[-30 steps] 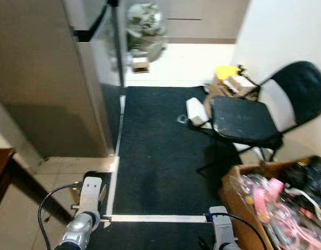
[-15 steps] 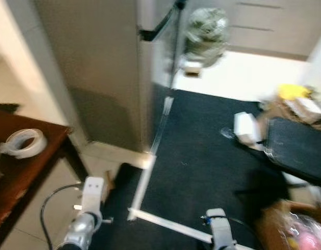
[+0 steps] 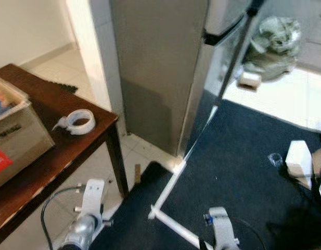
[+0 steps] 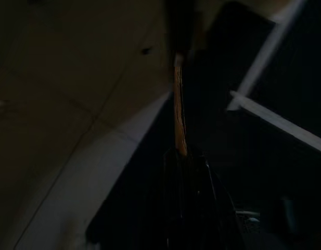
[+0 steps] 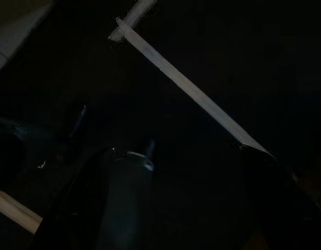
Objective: Picking trash to rubbish bin
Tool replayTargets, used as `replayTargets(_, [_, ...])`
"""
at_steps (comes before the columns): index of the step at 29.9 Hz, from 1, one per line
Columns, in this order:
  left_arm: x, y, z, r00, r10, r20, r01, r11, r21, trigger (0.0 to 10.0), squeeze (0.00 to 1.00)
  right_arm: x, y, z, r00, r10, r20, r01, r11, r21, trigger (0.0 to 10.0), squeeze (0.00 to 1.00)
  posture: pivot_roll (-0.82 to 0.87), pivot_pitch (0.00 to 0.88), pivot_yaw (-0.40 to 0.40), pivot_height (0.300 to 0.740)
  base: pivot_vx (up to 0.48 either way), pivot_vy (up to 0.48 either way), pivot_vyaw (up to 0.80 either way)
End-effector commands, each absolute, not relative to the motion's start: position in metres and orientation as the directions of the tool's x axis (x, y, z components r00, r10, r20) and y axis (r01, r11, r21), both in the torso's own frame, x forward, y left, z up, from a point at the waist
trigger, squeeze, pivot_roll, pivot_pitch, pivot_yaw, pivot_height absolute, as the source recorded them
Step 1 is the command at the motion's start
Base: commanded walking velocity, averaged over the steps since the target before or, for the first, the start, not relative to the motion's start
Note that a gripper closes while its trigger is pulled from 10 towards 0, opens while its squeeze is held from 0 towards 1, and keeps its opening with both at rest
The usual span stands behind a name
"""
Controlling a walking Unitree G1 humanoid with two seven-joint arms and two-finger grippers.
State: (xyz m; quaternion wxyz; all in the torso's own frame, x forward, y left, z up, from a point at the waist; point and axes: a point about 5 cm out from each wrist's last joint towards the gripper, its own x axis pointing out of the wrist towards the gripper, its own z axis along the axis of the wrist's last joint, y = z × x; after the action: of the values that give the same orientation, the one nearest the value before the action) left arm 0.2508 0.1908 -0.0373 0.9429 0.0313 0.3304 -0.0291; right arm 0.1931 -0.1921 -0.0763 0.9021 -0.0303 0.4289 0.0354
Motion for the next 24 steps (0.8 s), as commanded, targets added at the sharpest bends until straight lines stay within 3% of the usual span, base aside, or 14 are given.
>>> replayTargets(1, [0.2434, 0.1913, -0.0433, 0.757, -0.031, -0.653, 0.081, 0.996, 0.046, 10.0, 0.00, 0.1827, -0.1922, -0.0820, 0.595, 0.042, -0.803, -0.099, 0.995, -0.022, 10.0, 0.00, 0.09, 0.114, -0.008, 0.740, 0.000, 0.000, 0.80])
replayTargets(24, [0.2387, 0.1988, -0.0457, 0.745, -0.004, -0.667, 0.051, 0.997, 0.051, 10.0, 0.00, 0.1833, -0.1899, -0.0821, 0.583, 0.065, -0.810, -0.142, 0.990, -0.023, 10.0, 0.00, 0.11, 0.122, -0.018, 0.740, 0.000, 0.000, 0.80])
